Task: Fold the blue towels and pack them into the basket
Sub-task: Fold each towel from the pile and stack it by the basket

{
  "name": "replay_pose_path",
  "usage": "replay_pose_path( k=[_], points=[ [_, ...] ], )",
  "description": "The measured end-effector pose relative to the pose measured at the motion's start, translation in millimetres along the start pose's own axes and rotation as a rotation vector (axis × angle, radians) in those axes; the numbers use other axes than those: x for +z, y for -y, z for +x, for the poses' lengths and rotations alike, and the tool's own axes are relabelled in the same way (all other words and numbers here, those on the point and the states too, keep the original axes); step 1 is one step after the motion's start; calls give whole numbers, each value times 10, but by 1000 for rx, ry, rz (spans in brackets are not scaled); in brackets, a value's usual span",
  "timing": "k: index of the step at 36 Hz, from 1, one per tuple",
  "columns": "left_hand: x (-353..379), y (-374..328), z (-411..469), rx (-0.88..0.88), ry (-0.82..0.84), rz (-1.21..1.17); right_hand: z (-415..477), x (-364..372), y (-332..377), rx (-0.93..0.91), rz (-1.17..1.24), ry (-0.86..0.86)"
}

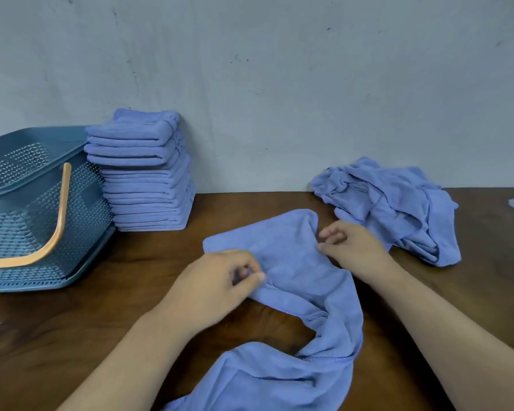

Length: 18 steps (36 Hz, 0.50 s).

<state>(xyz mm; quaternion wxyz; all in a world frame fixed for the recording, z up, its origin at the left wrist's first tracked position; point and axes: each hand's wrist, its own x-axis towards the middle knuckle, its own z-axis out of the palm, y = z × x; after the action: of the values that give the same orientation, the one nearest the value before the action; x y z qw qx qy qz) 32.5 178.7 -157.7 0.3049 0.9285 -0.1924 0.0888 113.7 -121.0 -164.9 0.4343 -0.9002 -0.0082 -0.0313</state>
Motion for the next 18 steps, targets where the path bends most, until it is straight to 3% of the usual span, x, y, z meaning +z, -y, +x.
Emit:
replay_pose_path(
  k=[3, 6, 10, 14, 18],
  points=[
    [54, 1, -11, -12, 130, 52, -286, -60, -49, -11, -21, 60],
    [56, 59, 0, -2, 135, 55, -445, -97, 22, -22, -40, 111],
    [48, 161, 38, -75, 44, 93, -505, -93, 98, -48, -97, 106],
    [-84, 421, 55, -307, -176, 301, -461, -152, 114, -59, 112, -77],
    [-149, 479, 41, -434, -257, 238, -447, -91, 129, -37, 309, 74]
  ],
)
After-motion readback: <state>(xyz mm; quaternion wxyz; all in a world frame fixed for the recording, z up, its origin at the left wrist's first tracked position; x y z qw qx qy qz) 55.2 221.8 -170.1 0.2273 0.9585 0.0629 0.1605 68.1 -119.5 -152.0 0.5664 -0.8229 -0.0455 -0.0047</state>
